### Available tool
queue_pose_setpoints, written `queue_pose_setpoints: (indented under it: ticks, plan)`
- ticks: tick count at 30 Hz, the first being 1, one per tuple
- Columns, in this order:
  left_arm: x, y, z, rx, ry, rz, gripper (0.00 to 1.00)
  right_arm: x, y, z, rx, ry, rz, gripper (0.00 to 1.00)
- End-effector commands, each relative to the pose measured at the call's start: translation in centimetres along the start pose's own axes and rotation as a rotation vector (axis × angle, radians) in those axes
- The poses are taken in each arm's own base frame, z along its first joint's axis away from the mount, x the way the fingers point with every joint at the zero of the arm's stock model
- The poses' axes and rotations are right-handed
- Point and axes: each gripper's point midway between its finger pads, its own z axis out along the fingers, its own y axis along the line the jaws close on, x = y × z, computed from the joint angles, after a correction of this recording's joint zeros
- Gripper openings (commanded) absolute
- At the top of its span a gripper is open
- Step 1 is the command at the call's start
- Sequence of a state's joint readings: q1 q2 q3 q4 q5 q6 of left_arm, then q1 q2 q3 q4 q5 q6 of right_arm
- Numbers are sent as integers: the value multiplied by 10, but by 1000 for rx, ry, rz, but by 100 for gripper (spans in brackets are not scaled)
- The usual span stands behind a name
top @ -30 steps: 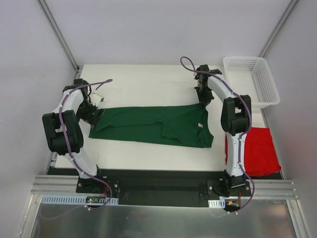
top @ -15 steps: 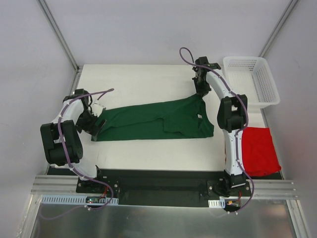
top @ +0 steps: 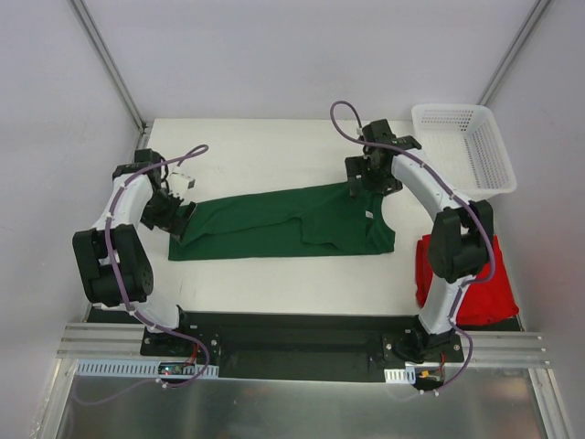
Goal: Fold and stack the t-shirts
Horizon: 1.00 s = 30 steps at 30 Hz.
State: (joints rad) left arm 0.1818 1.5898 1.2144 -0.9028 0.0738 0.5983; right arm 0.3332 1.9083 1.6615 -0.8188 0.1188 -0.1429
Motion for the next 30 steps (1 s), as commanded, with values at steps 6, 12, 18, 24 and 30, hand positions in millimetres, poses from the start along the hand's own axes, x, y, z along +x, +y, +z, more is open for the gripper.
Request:
queue_pose_setpoints:
  ticks: [6,12,18,24,30]
  plan:
    - [-10,-27,8,-4,-9,476,95,62,44,1,-170,104,25,96]
    - [-21,-21,13,1,-28,779,85,84,51,6,-177,162,14,96]
    - [-49,-4,29,-92,-68,958,68,100,55,8,-176,202,-5,96]
    - [-59,-17,41,-120,-114,1052,58,111,52,11,-159,241,-16,96]
    - [-44,-36,48,-82,-97,1091,56,114,51,13,-155,271,-24,96]
